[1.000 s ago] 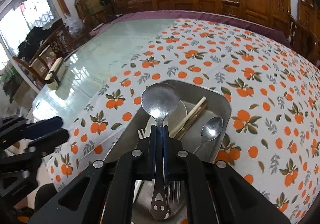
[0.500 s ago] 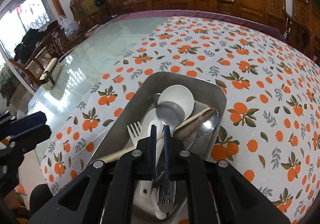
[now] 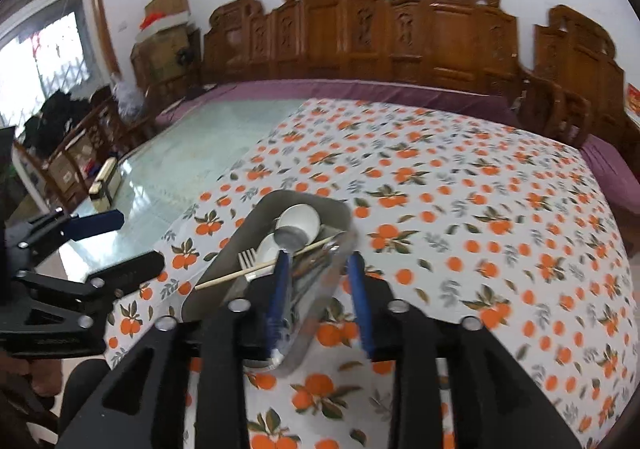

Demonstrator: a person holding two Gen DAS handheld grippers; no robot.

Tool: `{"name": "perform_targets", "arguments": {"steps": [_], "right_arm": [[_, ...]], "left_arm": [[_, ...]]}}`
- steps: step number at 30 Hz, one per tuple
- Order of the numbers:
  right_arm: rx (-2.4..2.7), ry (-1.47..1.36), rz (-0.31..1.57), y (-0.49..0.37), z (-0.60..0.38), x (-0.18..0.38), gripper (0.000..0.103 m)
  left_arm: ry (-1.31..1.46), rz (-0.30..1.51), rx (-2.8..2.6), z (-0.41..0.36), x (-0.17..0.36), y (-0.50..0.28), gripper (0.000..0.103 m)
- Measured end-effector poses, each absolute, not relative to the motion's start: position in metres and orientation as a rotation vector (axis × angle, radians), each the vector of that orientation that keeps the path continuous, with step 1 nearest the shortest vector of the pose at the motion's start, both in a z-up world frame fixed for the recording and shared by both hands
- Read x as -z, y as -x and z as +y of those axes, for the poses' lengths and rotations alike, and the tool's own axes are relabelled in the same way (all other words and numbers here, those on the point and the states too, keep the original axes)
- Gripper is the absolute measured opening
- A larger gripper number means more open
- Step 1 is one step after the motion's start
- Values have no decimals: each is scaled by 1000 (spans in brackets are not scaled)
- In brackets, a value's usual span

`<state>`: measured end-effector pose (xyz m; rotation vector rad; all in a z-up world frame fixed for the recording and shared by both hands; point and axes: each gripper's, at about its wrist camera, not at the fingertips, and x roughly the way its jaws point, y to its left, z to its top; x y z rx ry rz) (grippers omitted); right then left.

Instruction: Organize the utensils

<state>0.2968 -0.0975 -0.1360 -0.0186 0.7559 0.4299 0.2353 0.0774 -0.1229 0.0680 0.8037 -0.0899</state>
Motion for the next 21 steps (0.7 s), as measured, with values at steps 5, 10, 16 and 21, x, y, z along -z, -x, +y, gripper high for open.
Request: {"name": "perform_targets", "arguments": {"steps": [5,10,16,21], "right_arm": [[-368,0,730,-275,-134,121,61],[-289,18,704,-253,-166,114,84],[-214,10,669,-227,-201,104,100],[-173,-3,622,-203,-220,88,100]], "left_arm": [[-60,799,89,58,121,-233,94],[-48,788,84,42,117,-224,95],[-37,758,96,25,101,-205,95],[-29,694,115,12,76,-182,95]]}}
